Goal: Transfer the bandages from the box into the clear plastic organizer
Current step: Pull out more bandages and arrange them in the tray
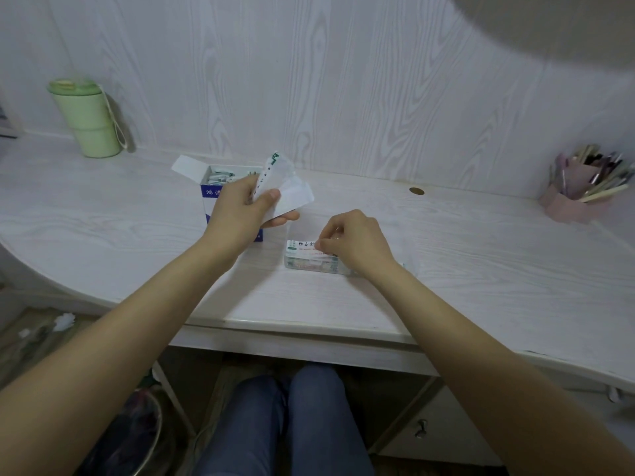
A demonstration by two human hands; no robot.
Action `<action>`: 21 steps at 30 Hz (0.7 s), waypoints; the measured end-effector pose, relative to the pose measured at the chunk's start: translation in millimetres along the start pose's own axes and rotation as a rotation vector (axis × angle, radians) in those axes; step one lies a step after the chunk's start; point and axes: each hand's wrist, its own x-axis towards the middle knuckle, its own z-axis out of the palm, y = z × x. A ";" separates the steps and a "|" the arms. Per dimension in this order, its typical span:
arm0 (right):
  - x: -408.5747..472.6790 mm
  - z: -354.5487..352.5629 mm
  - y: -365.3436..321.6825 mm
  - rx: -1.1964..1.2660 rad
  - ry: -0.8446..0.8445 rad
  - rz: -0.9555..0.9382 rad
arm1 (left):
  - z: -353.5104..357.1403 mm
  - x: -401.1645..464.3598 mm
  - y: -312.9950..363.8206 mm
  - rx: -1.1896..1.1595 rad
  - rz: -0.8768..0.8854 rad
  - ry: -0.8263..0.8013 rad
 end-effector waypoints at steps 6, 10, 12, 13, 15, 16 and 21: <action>4.6 3.4 -2.3 -0.161 -0.010 -0.030 | 0.6 0.7 4.1 0.028 0.007 -0.045; 5.2 -0.1 -0.3 -0.128 -0.014 -0.043 | 1.6 1.0 4.6 0.023 -0.014 -0.045; 1.0 -7.7 -4.7 0.094 0.058 -0.027 | 2.4 -1.3 4.4 0.008 -0.022 -0.044; -1.9 -13.2 -8.2 0.271 0.085 -0.011 | 2.9 -2.5 4.4 -0.003 -0.023 -0.044; -7.1 -23.9 -14.2 0.557 0.067 -0.004 | 4.7 -4.0 4.3 -0.012 -0.034 -0.047; -9.1 -26.6 -16.3 0.620 0.038 -0.020 | 6.1 -4.6 4.4 -0.016 -0.045 -0.054; -7.4 -23.8 -16.1 0.684 0.056 -0.040 | 10.4 -8.3 6.0 -0.094 -0.103 -0.126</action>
